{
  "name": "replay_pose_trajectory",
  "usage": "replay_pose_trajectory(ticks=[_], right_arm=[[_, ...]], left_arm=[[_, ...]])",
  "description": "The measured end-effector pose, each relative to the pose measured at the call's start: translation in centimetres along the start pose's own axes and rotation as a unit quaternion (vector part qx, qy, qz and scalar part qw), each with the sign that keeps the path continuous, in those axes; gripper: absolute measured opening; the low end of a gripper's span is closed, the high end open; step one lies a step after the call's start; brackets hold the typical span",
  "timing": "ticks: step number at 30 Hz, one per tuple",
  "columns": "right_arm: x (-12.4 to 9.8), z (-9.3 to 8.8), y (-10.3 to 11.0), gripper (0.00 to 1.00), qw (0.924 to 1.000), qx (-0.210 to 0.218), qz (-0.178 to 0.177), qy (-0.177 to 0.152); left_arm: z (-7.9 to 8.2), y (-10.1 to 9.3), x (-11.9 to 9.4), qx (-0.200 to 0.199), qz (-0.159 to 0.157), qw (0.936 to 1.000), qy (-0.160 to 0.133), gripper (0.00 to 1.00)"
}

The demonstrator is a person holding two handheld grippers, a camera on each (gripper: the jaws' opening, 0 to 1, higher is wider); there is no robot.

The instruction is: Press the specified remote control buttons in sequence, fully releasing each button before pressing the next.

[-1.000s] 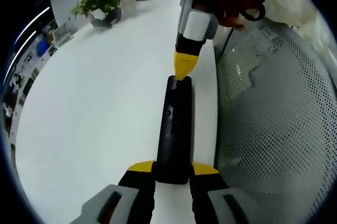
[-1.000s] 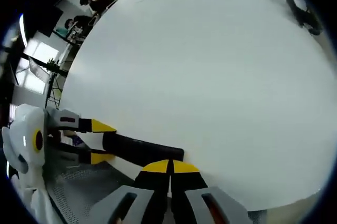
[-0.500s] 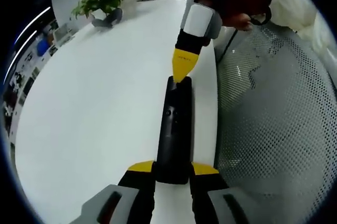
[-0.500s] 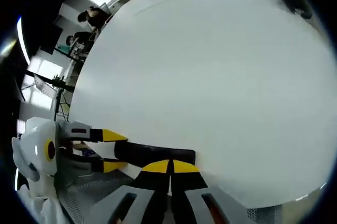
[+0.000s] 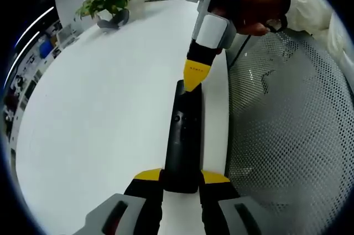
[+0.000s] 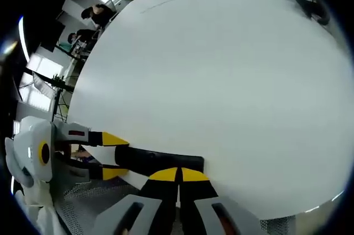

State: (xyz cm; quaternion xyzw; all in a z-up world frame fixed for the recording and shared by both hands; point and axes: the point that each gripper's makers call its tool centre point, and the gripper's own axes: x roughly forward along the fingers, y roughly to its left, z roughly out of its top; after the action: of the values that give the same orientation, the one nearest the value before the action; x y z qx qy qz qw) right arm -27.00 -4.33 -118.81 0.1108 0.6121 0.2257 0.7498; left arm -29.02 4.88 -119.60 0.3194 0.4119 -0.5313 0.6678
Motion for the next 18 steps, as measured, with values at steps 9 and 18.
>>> replay_pose_trajectory(ticks=[9, 18], right_arm=[[-0.07, 0.11, -0.09, 0.0, 0.9985, 0.037, 0.025, -0.03], [-0.18, 0.24, 0.03, 0.0, 0.9977, 0.03, 0.017, -0.058]], left_arm=[[0.09, 0.09, 0.01, 0.0, 0.001, 1.0, 0.002, 0.25], [0.17, 0.07, -0.02, -0.003, 0.004, 1.0, 0.006, 0.25]])
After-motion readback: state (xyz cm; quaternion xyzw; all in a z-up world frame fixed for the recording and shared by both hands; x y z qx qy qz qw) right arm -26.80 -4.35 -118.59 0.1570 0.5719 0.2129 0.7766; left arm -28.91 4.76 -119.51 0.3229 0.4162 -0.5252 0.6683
